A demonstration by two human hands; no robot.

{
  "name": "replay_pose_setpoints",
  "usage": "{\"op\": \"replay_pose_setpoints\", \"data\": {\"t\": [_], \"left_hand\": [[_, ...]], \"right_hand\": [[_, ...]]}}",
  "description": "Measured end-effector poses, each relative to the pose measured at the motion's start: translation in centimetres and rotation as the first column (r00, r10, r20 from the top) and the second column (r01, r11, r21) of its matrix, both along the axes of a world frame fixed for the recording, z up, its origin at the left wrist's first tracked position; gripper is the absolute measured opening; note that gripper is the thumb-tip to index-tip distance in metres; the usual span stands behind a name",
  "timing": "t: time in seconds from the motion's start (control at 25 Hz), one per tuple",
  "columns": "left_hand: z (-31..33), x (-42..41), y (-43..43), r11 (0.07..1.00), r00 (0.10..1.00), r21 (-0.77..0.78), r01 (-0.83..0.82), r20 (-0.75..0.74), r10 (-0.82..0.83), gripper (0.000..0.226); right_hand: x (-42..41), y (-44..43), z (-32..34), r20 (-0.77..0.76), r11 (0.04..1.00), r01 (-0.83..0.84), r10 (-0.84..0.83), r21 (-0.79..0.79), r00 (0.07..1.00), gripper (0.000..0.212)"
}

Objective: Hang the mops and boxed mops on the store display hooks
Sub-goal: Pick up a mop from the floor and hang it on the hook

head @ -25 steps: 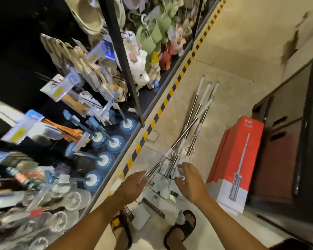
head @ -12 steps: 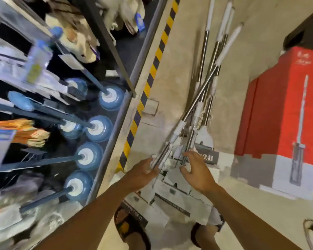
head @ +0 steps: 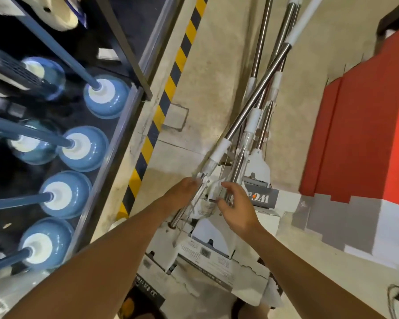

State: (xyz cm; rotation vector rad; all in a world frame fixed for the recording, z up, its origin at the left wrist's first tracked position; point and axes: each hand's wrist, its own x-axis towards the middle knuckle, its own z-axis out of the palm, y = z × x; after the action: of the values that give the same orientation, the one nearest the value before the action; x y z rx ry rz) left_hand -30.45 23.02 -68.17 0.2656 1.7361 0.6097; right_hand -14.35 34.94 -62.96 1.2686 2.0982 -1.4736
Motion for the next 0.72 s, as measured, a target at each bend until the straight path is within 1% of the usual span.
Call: {"op": "replay_pose_setpoints", "data": {"t": [0.04, 0.08, 0.12, 0.16, 0.2, 0.24, 0.32, 0.44, 0.56, 0.64, 0.72], "left_hand": [[-0.1, 0.2, 0.4, 0.991, 0.987, 0.000, -0.132, 0.096, 0.131, 0.078], [-0.4, 0.4, 0.5, 0.970, 0.955, -0.014, -0.242, 0.174, 0.241, 0.076], [-0.8, 0.4, 0.4, 0.951, 0.925, -0.029, -0.308, 0.224, 0.307, 0.078], [-1.0, 0.4, 0.3, 0.940, 0.906, -0.058, -0.337, 0.251, 0.341, 0.084], [-1.0, 0.4, 0.1, 0.934, 0.900, -0.077, -0.350, 0.249, 0.358, 0.091], [-0.9, 0.3, 0.0, 0.927, 0.897, -0.094, -0.362, 0.236, 0.374, 0.093], [-0.3, 0.0, -0.1, 0.923, 0.900, -0.135, -0.360, 0.213, 0.381, 0.086], [0.3, -0.4, -1.2, 0.946, 0.927, -0.184, -0.268, 0.216, 0.305, 0.088], [-0.8, -0.3, -1.5, 0.948, 0.935, -0.194, -0.251, 0.203, 0.289, 0.089], [-1.9, 0.1, -1.2, 0.955, 0.952, -0.186, -0.229, 0.163, 0.260, 0.092], [-2.8, 0.8, -1.1, 0.951, 0.949, -0.169, -0.258, 0.140, 0.282, 0.085]], "right_hand": [[0.2, 0.2, -0.4, 0.002, 0.999, 0.047, -0.046, -0.019, 0.999, 0.044], [0.3, 0.3, -0.7, 0.008, 0.995, 0.092, -0.092, -0.032, 0.996, 0.042], [0.2, 0.4, -0.8, 0.010, 0.990, 0.132, -0.131, -0.049, 0.991, 0.040], [0.2, 0.5, -0.9, 0.011, 0.982, 0.172, -0.172, -0.073, 0.985, 0.037], [0.0, 0.5, -0.7, 0.010, 0.972, 0.211, -0.211, -0.102, 0.977, 0.034], [-0.2, 0.6, -0.4, 0.006, 0.960, 0.248, -0.249, -0.128, 0.969, 0.032], [-0.8, 0.7, 0.1, 0.000, 0.938, 0.303, -0.307, -0.170, 0.952, 0.030], [-2.0, 0.7, 0.6, 0.013, 0.910, 0.346, -0.353, -0.227, 0.936, 0.033], [-3.6, 1.1, 0.2, 0.034, 0.880, 0.401, -0.406, -0.256, 0.913, 0.033], [-4.4, 1.5, -0.8, 0.055, 0.844, 0.462, -0.466, -0.271, 0.883, 0.027], [-4.7, 1.8, -1.8, 0.060, 0.800, 0.525, -0.532, -0.291, 0.844, 0.015]]}}
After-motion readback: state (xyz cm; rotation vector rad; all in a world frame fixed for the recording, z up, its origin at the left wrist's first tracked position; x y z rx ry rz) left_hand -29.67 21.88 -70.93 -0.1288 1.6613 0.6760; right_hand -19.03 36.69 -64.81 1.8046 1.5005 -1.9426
